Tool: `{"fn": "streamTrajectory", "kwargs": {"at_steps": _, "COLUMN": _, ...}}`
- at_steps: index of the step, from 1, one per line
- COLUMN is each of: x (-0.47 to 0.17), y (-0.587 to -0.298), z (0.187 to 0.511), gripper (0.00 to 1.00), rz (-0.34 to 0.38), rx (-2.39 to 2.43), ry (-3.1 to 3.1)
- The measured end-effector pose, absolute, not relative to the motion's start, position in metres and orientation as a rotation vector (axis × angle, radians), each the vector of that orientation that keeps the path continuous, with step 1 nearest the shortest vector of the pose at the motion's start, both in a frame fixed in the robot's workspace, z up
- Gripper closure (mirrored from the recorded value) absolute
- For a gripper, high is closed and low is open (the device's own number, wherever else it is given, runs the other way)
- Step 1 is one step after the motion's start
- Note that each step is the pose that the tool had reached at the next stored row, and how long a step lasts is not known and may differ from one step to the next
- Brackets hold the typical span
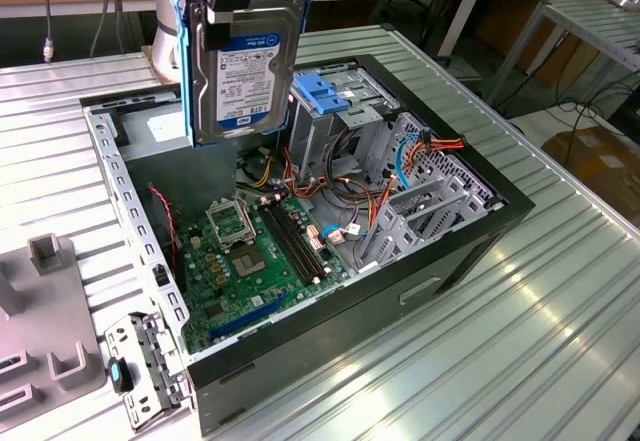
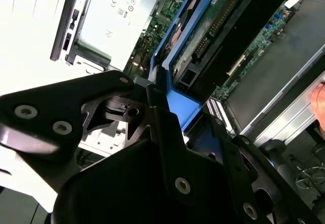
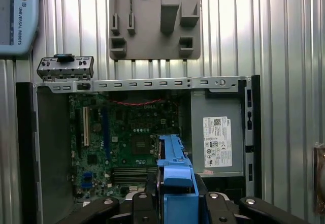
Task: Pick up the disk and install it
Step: 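Insert the disk into the insertion slot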
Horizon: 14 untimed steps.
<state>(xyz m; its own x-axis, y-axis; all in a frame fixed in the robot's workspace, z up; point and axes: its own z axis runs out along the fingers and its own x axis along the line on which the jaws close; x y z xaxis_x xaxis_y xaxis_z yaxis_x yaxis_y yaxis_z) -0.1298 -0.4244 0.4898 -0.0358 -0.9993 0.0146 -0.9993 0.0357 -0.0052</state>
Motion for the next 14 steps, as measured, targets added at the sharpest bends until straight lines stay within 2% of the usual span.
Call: {"fn": "streamTrajectory", "kwargs": {"at_steps": 14, "x": -0.1298, "y": -0.4305, "z": 0.4896, "gripper": 0.63, "rz": 0.022, "rx": 2.177, "ry": -2.256}}
